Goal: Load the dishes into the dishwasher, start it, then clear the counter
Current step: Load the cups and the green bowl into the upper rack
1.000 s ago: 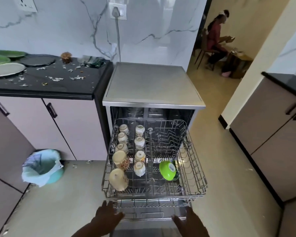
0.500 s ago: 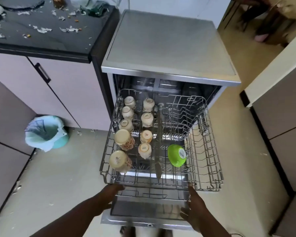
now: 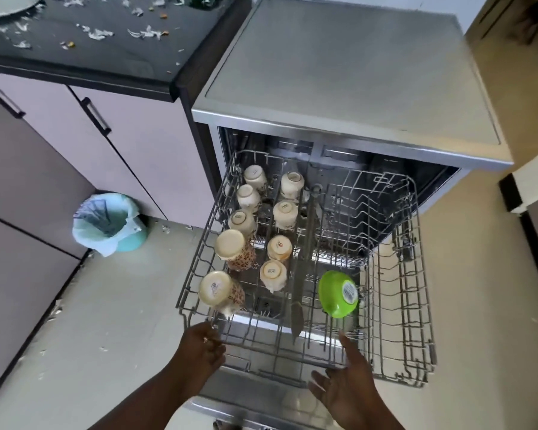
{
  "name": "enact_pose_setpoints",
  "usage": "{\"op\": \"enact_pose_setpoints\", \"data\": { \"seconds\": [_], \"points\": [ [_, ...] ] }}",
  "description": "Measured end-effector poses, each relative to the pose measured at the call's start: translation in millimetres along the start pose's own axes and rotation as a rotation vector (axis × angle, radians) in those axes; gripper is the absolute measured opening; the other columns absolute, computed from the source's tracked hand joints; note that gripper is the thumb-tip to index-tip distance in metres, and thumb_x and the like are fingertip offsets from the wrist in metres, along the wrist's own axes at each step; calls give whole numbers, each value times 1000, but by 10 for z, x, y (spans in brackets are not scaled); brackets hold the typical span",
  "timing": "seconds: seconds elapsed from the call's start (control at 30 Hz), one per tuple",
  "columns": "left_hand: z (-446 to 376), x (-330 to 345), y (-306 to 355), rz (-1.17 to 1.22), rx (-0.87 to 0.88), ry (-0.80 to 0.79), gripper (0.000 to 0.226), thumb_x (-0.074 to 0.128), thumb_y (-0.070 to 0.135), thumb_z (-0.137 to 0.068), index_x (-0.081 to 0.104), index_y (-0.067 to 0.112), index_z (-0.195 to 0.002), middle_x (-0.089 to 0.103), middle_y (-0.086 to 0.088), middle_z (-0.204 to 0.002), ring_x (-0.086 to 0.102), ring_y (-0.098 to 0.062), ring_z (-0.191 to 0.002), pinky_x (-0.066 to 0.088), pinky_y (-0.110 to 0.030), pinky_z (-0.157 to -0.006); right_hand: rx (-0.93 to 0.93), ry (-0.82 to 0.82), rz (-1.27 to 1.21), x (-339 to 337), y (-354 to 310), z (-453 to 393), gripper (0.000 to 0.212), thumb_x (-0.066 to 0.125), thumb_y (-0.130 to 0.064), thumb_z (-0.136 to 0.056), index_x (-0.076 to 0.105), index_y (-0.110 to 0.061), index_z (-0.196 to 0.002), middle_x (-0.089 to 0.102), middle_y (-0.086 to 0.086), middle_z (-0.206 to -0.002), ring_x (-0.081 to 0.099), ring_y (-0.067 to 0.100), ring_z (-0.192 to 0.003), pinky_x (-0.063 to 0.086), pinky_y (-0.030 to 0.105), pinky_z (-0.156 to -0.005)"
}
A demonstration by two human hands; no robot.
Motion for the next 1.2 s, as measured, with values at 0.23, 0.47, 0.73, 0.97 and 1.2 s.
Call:
{"op": "enact_pose_setpoints", "data": {
  "seconds": [0.23, 0.47, 0.73, 0.97, 1.2],
  "points": [
    [-317, 546, 479, 19, 132, -73, 11, 55, 6, -54, 47, 6, -62, 44, -14, -69, 37, -23, -61, 27, -31, -58, -110, -193, -158, 263, -752, -418, 80, 80, -50, -52, 56, -23, -124, 61, 15, -94, 59, 30, -69, 49, 38, -72],
    [-767, 959, 931, -20, 236, -211, 16, 45, 8, -71, 57, 0, -65, 59, -20, -82, 52, -26, -73, 42, -33, -73, -255, -291, -219, 580, -1491, -711, 86, 70, -59, -67, 49, -7, -132, 57, 26, -128, 58, 36, -97, 49, 39, -71],
    [-1228, 1437, 1335, 11, 388, -345, 20, 50, 16, -66, 66, 5, -71, 61, -11, -79, 54, -26, -71, 41, -35, -70, -450, -340, -212, 871, -2242, -941, 64, 40, -61, -89, 57, -11, -126, 61, 20, -120, 55, 32, -104, 40, 40, -92],
    [-1458, 1908, 1754, -89, 490, -336, 26, 47, 20, -66, 70, 7, -72, 65, -9, -78, 55, -24, -65, 44, -31, -61, -546, -321, -182, 1142, -2742, -1122, 68, 43, -67, -85, 55, -11, -123, 57, 19, -124, 58, 34, -104, 49, 40, -78],
    [-1734, 2161, 2001, -215, 495, -327, 31, 48, 20, -63, 60, 10, -90, 63, -4, -72, 55, -20, -51, 44, -23, -54, -543, -284, -130, 1325, -3071, -1273, 90, 46, -71, -82, 30, -10, -146, 32, 19, -148, 39, 41, -129, 44, 47, -91]
  ]
}}
Point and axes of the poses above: each hand's wrist, its own z-axis away from the middle knuckle, its own x-axis out of the palm, y = z × x, the point moved 4 cm from there along -z, towards the middle knuckle
